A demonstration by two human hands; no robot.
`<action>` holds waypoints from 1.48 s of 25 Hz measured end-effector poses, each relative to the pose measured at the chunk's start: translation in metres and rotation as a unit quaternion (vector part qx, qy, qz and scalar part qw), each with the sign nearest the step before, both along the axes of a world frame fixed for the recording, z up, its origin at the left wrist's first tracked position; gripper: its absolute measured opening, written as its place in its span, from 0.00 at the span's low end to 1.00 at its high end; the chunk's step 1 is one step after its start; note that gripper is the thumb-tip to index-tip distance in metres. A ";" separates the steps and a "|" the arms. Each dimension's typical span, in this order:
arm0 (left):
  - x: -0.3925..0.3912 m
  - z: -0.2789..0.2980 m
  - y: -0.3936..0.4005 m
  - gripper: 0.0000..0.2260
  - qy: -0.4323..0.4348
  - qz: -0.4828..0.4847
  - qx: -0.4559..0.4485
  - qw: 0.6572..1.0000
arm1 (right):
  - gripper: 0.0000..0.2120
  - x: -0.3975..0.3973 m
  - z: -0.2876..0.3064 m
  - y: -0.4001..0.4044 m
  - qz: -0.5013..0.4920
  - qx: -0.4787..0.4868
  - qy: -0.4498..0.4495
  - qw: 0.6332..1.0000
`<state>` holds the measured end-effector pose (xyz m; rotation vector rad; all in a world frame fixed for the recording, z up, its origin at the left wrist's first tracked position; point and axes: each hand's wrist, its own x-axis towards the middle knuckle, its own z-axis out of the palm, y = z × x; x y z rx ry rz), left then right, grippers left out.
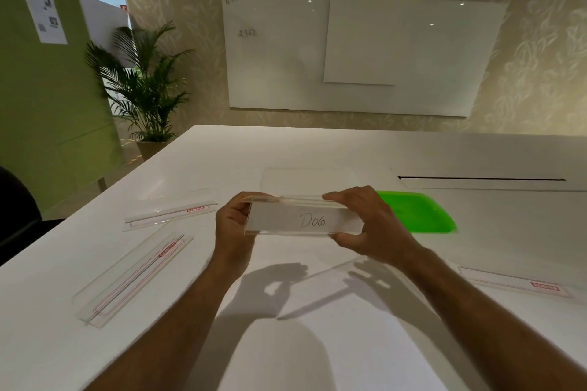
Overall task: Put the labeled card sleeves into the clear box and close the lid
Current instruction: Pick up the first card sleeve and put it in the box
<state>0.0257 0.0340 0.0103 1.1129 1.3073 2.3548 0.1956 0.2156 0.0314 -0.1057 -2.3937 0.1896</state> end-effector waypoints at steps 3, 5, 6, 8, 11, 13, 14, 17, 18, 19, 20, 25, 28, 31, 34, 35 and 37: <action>-0.014 0.003 -0.004 0.15 -0.114 -0.062 0.058 0.990 | 0.31 0.001 0.008 0.012 -0.018 0.005 -0.010 1.000; -0.020 0.006 -0.004 0.14 -0.052 -0.050 0.040 0.997 | 0.31 -0.001 0.013 0.018 -0.023 0.012 -0.022 0.999; -0.023 0.007 -0.003 0.16 0.003 -0.032 0.017 0.999 | 0.31 -0.002 0.016 0.020 -0.026 0.016 -0.026 0.999; -0.029 0.012 -0.002 0.22 0.103 0.000 -0.046 0.994 | 0.31 -0.004 0.022 0.025 -0.033 0.026 -0.034 0.999; -0.044 0.023 -0.001 0.23 0.223 0.067 -0.131 0.964 | 0.31 -0.009 0.031 0.032 -0.046 0.045 -0.057 0.996; -0.056 0.033 0.003 0.24 0.301 0.111 -0.183 0.929 | 0.32 -0.014 0.039 0.038 -0.059 0.052 -0.077 0.994; -0.060 0.038 0.005 0.25 0.333 0.129 -0.204 0.911 | 0.33 -0.017 0.043 0.040 -0.067 0.053 -0.090 0.992; -0.077 0.057 0.018 0.26 0.399 0.151 -0.253 0.868 | 0.34 -0.032 0.056 0.052 -0.104 0.047 -0.131 0.985; -0.084 0.063 0.024 0.25 0.414 0.151 -0.274 0.855 | 0.35 -0.038 0.061 0.057 -0.116 0.043 -0.145 0.982; -0.089 0.068 0.030 0.24 0.430 0.151 -0.295 0.840 | 0.35 -0.044 0.065 0.061 -0.126 0.040 -0.160 0.978; -0.095 0.072 0.036 0.23 0.447 0.151 -0.313 0.824 | 0.35 -0.050 0.069 0.066 -0.132 0.037 -0.174 0.975; -0.113 0.086 0.069 0.19 0.485 0.115 -0.402 0.768 | 0.29 -0.080 0.080 0.090 -0.125 0.006 -0.246 0.961; -0.117 0.089 0.089 0.18 0.514 0.099 -0.475 0.707 | 0.27 -0.097 0.077 0.103 -0.128 -0.003 -0.307 0.943; -0.118 0.086 0.105 0.18 0.528 0.082 -0.531 0.658 | 0.24 -0.111 0.068 0.114 -0.111 -0.001 -0.371 0.922; -0.117 0.079 0.116 0.16 0.529 0.041 -0.587 0.611 | 0.23 -0.119 0.059 0.118 -0.107 -0.016 -0.420 0.901; -0.116 0.077 0.120 0.15 0.528 0.028 -0.599 0.601 | 0.22 -0.121 0.056 0.118 -0.108 -0.016 -0.434 0.894; -0.112 0.073 0.127 0.13 0.537 0.007 -0.619 0.573 | 0.18 -0.126 0.049 0.117 -0.110 -0.003 -0.462 0.880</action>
